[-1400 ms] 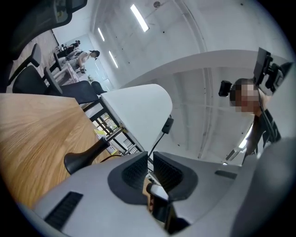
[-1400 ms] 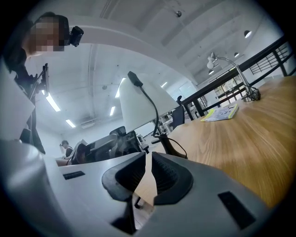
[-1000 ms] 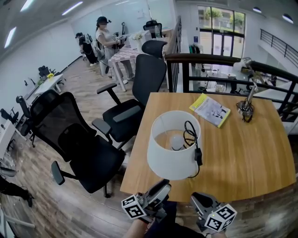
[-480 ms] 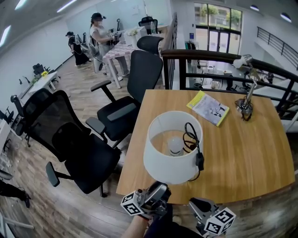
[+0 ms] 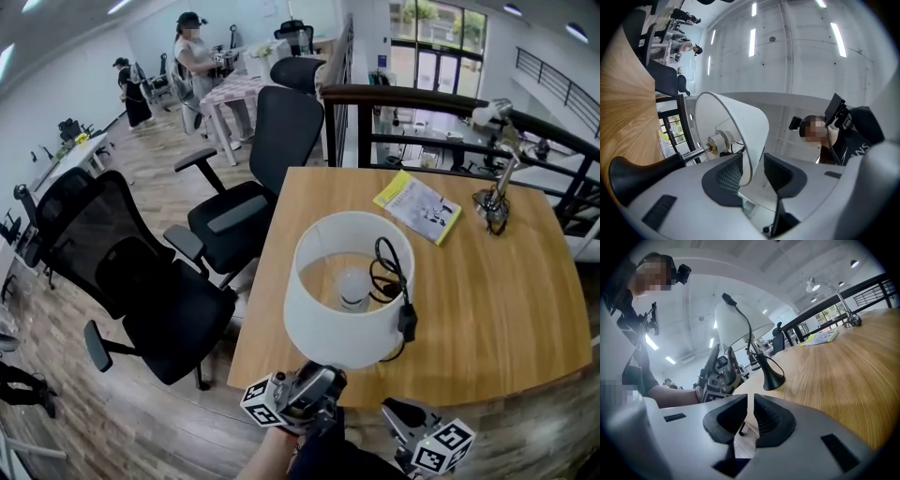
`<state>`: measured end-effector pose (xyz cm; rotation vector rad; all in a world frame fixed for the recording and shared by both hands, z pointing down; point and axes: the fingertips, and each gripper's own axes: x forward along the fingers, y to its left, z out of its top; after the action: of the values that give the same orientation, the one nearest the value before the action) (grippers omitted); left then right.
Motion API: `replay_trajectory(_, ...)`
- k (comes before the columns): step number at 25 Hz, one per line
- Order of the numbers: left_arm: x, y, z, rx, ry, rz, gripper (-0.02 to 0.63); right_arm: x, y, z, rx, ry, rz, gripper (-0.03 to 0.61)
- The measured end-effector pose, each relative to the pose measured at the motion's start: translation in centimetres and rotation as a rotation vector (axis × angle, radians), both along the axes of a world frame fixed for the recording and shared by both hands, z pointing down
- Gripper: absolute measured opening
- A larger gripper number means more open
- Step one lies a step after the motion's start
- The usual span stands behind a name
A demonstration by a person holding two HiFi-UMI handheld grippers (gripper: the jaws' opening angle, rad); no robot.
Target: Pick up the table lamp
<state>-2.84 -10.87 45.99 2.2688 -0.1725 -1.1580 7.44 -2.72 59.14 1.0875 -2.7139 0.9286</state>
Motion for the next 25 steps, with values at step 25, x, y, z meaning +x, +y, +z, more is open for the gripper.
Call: replay_trajectory(25, -0.3, -2.4, -3.1, -0.001, 0.082, -0.022, 0.031, -0.6, -1.6, -0.2, -0.016, -0.035, 0.038, 0.058)
